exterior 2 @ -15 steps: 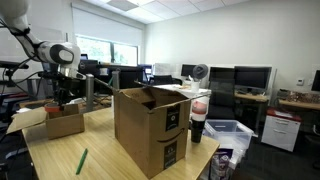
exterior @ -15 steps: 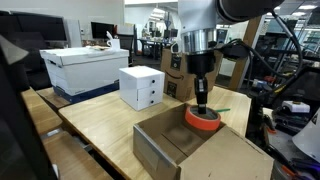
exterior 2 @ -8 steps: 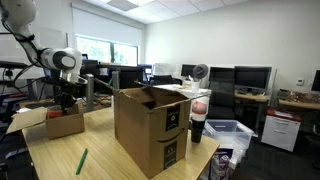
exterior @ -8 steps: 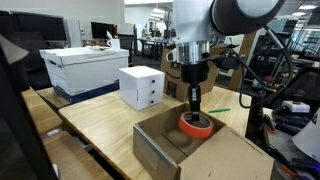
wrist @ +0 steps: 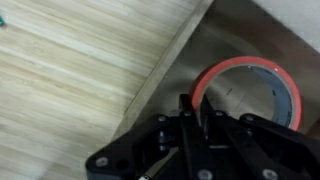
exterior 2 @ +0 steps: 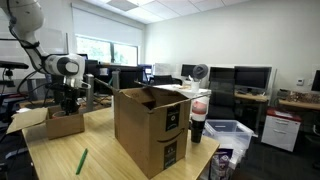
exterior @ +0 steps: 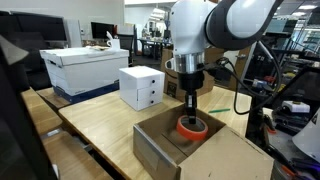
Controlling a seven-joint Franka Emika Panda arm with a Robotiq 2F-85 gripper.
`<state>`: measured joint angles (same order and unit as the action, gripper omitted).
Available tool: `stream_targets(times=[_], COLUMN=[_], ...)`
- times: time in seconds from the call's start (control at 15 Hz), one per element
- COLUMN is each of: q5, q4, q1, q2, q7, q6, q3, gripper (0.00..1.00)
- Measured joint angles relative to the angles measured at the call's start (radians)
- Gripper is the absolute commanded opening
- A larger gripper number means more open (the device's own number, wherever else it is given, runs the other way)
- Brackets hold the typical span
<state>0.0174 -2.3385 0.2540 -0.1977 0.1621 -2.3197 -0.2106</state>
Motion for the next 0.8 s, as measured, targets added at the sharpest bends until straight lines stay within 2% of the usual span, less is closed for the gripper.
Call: stream_targets(times=[0.8], q5=[-0.035], q4=[0.000], q1=[0.004], q2=[-0.049], q7=[0.046], q6=[-0.052], q3=[0.019], gripper=[0.04])
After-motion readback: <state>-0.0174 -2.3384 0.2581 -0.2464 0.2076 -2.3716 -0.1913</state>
